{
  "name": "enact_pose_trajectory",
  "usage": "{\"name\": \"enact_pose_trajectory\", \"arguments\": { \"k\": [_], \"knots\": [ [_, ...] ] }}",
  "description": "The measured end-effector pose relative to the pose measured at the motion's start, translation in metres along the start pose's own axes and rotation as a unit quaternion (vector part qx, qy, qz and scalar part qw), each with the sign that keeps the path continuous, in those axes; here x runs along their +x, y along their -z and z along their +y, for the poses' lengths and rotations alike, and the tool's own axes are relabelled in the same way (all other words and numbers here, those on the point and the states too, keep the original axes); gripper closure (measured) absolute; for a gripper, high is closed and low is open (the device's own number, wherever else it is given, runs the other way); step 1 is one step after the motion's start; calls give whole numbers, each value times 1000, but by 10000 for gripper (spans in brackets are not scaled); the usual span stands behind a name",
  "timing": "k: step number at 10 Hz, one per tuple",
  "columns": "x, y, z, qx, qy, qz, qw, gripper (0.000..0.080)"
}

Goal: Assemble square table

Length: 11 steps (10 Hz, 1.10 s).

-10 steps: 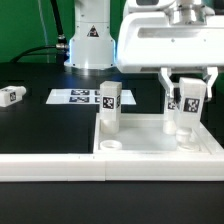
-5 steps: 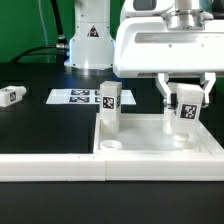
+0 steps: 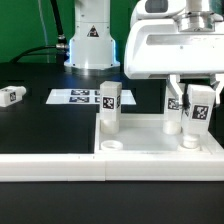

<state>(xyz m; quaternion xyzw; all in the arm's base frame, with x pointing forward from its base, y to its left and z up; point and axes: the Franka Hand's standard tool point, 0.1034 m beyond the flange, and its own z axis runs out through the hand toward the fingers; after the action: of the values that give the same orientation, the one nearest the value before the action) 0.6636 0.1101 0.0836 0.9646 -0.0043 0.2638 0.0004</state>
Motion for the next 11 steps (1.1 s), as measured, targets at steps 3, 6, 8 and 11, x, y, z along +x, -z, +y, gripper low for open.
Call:
{"name": "enact_pose_trajectory", "arguments": {
  "k": [3, 6, 8, 11],
  "knots": [
    [-7, -7, 3, -3, 1, -7, 1000, 509],
    [-8, -7, 3, -3, 2, -6, 1000, 503],
    [-8, -8, 3, -3, 2, -6, 1000, 287],
    [-8, -8, 3, -3, 2, -6, 1000, 157]
  ]
}}
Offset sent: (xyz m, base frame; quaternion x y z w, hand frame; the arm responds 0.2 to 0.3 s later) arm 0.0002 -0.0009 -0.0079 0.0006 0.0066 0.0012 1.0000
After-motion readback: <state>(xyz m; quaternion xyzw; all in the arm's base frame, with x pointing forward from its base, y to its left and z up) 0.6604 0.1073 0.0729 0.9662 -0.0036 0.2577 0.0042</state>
